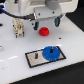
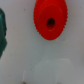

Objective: Insert the blue gear onto the right peg, followed by the red gear

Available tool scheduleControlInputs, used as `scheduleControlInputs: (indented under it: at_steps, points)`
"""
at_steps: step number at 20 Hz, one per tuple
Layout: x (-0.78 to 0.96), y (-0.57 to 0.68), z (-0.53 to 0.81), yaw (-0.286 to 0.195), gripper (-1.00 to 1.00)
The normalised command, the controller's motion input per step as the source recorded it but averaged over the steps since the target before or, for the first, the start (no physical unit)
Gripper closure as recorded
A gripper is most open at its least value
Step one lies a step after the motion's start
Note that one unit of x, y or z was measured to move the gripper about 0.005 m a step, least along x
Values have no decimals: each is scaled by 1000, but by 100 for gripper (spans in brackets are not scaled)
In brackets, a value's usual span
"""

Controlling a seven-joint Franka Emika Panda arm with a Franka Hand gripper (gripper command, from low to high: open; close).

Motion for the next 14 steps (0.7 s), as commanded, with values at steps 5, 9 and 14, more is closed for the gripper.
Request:
scheduleControlInputs:
  at_steps: [5,9,14]
  points:
    - [-205,12,-343,0,-100]
    - [-229,10,-261,0,-100]
    - [-170,9,-234,0,-100]
